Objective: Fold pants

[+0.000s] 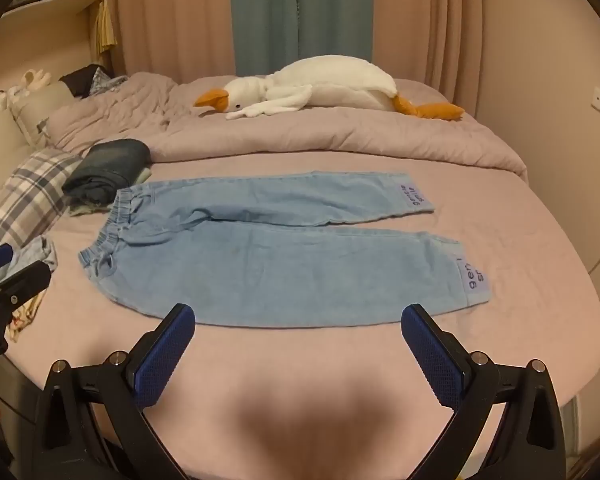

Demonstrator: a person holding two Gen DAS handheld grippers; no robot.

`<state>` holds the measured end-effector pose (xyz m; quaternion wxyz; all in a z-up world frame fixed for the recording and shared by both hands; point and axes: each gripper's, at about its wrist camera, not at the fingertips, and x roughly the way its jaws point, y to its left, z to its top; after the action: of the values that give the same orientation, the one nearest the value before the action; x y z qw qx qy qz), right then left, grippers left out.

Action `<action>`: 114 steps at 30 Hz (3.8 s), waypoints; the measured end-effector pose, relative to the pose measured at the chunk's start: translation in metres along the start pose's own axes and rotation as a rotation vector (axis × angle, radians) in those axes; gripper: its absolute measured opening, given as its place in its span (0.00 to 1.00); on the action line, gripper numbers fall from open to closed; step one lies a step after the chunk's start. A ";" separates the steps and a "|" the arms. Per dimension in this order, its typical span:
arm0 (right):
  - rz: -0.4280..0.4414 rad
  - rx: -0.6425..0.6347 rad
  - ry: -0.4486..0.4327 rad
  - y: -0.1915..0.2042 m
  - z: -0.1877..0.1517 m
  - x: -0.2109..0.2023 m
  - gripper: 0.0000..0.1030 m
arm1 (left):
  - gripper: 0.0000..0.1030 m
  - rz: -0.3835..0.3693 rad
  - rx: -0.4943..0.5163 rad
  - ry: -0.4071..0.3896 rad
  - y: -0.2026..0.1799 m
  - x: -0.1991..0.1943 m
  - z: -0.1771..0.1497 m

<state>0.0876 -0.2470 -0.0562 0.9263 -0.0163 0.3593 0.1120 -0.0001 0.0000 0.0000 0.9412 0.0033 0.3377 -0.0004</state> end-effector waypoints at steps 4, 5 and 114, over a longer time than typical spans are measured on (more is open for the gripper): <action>-0.001 0.001 0.001 0.000 -0.001 0.001 1.00 | 1.00 -0.001 0.000 -0.001 0.001 -0.001 0.000; 0.000 0.002 0.003 0.000 0.000 0.001 1.00 | 1.00 -0.002 0.002 0.000 0.001 0.000 -0.001; 0.324 -0.361 0.103 0.091 0.002 0.158 0.35 | 0.54 0.017 -0.379 0.081 0.171 0.135 -0.028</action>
<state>0.1821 -0.1272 -0.1557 0.8588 -0.1295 0.3780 0.3207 0.0867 0.1718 -0.1063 0.9106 -0.1709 0.3694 0.0714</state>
